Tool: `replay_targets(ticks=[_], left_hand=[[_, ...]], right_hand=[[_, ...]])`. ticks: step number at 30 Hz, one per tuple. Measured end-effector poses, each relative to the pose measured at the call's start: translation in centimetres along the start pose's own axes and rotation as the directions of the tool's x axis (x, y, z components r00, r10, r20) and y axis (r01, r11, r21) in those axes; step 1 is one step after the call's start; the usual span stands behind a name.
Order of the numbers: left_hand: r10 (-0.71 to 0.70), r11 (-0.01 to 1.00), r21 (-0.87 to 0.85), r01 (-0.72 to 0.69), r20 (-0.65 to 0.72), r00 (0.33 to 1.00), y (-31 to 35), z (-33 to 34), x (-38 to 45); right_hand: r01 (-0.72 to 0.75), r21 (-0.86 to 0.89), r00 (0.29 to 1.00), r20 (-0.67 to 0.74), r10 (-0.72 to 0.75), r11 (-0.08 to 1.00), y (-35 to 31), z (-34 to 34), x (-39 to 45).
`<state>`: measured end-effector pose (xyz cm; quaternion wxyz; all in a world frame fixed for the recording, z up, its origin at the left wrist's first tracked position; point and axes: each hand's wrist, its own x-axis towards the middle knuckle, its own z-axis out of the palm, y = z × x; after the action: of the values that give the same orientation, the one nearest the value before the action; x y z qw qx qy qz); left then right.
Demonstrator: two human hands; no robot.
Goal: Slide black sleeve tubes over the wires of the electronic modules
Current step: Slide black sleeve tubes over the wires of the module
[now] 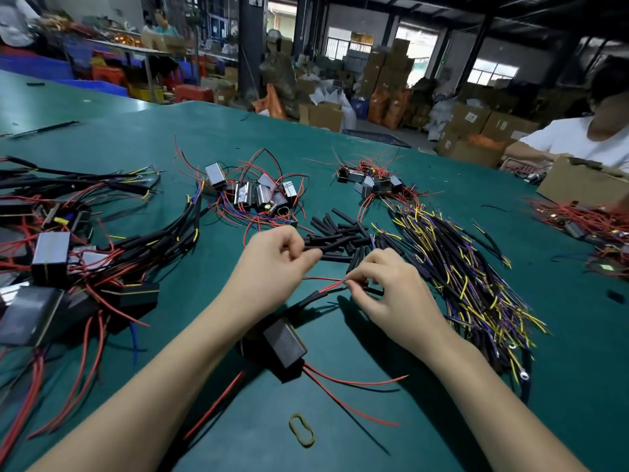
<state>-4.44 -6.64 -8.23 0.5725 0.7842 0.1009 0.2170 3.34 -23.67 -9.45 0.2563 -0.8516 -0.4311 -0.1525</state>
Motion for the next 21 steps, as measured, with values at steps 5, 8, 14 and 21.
replay_targets(ticks=[5,8,14,21], left_hand=[[0.151,0.912,0.355,-0.206,0.178,0.973,-0.7,1.3,-0.9],[0.148,0.908,0.364,-0.208,0.188,0.971,-0.6,1.1,-0.8],[0.234,0.898,0.344,-0.274,0.153,0.960,-0.6,1.5,-0.9],[0.329,0.848,0.417,-0.326,0.068,0.942,-0.5,1.3,-1.0]], right_hand=[[0.027,0.041,0.999,-0.027,-0.026,0.999,-0.3,-0.1,0.0],[0.023,0.053,1.000,-0.012,-0.023,0.998,-0.3,0.0,-0.1],[0.060,0.054,0.997,-0.046,-0.058,0.997,-0.5,0.2,0.1],[0.108,0.141,0.993,-0.071,-0.098,0.984,-0.2,0.1,0.3]])
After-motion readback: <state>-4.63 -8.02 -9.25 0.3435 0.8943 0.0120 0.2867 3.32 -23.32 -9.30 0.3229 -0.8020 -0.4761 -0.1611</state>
